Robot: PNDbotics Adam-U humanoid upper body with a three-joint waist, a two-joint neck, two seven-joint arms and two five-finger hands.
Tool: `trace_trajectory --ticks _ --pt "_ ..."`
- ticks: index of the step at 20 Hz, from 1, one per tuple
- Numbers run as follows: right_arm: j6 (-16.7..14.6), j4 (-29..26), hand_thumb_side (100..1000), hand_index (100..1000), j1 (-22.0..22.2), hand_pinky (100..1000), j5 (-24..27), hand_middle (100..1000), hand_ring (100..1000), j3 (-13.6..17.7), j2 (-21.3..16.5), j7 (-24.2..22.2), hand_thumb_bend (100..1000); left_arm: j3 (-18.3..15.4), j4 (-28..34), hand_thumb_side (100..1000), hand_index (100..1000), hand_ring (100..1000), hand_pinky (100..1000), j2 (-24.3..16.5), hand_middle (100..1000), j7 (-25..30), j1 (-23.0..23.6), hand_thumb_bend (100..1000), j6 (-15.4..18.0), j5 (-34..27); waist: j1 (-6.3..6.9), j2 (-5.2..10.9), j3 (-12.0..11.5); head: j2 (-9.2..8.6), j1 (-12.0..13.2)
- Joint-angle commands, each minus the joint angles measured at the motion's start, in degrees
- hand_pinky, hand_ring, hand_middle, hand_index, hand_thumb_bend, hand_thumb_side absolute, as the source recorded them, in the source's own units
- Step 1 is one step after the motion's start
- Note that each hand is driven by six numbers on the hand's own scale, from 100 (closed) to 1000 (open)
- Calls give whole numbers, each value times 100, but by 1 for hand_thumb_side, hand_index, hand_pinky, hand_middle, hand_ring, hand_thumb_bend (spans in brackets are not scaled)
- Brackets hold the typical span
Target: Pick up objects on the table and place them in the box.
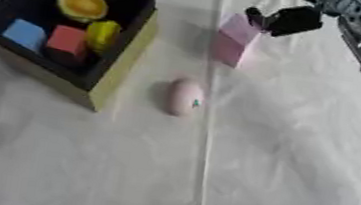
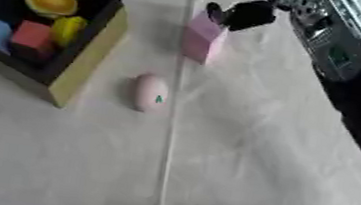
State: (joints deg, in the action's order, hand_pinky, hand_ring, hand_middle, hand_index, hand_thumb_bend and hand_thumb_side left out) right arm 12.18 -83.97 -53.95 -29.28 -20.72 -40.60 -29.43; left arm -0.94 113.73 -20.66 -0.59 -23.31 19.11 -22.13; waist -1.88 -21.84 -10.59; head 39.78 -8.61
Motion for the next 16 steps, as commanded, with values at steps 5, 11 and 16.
trace_trajectory --ticks 5,11,16 --pt "-6 -74 349 933 -85 908 20 832 941 -66 -46 -347 333 -21 86 492 800 707 719 -74 658 23 -85 412 -21 9 -64 136 -10 30 12" --pt "-70 -30 366 936 -93 910 -147 837 945 -91 -7 -481 355 -25 86 490 800 707 719 -67 658 15 -98 413 -23 -1 -76 138 -27 32 14" --pt "-112 78 394 939 -68 910 -344 840 947 -120 32 -476 360 -23 86 490 800 708 718 -58 658 17 -105 414 -25 -8 -91 137 -47 26 13"
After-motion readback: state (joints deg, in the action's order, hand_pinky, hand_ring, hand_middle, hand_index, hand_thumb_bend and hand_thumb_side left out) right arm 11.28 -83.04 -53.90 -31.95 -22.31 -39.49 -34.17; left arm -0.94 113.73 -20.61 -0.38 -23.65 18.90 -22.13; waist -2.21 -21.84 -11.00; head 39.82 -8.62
